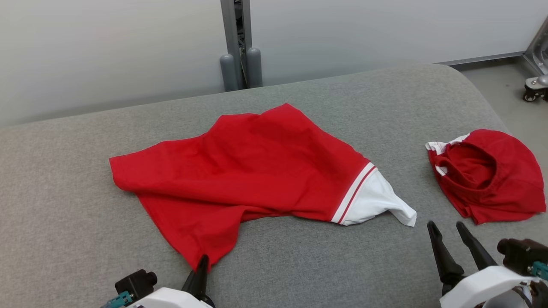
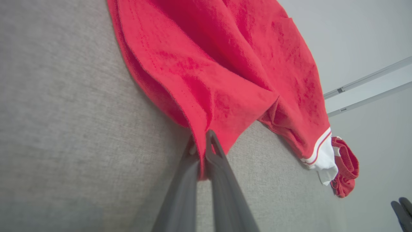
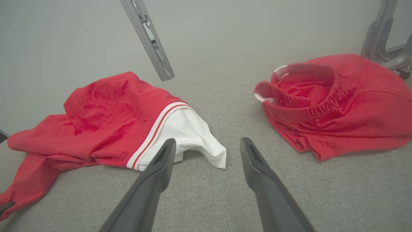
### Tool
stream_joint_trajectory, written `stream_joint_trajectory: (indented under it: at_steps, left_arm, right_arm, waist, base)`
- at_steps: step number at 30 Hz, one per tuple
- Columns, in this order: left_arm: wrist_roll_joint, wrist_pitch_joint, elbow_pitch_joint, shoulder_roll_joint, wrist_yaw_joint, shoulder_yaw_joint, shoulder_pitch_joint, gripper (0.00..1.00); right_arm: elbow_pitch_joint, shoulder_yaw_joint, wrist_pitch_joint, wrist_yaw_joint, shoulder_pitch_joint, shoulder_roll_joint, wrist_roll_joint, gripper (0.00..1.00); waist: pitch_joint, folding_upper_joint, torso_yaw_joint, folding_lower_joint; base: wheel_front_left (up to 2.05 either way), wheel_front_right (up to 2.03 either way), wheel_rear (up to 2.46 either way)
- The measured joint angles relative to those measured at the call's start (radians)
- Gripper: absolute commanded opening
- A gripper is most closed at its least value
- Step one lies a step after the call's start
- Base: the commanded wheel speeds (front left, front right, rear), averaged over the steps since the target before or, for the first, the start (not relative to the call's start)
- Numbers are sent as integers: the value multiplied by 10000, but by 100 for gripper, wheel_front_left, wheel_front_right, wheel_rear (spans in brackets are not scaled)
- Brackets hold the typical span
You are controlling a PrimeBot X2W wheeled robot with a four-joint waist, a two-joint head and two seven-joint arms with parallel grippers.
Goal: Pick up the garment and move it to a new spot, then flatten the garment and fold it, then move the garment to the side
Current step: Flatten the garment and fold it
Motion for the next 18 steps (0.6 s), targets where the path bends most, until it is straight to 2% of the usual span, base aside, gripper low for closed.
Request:
stream_joint_trajectory:
  at_steps: [8,18]
  left_arm:
    - [121,-190,-1093,353,33,190,106,0]
    - [217,-58,-2748,790,537,291,473,0]
  right_arm:
    - [1498,-77,-456,0,-143,130,259,100]
    - [3026,117,-855,0,-1000,-205,75,100]
  waist:
    - [83,0,515,0]
    - [186,0,986,0]
  base:
    - [0,0,0]
    - [0,0,0]
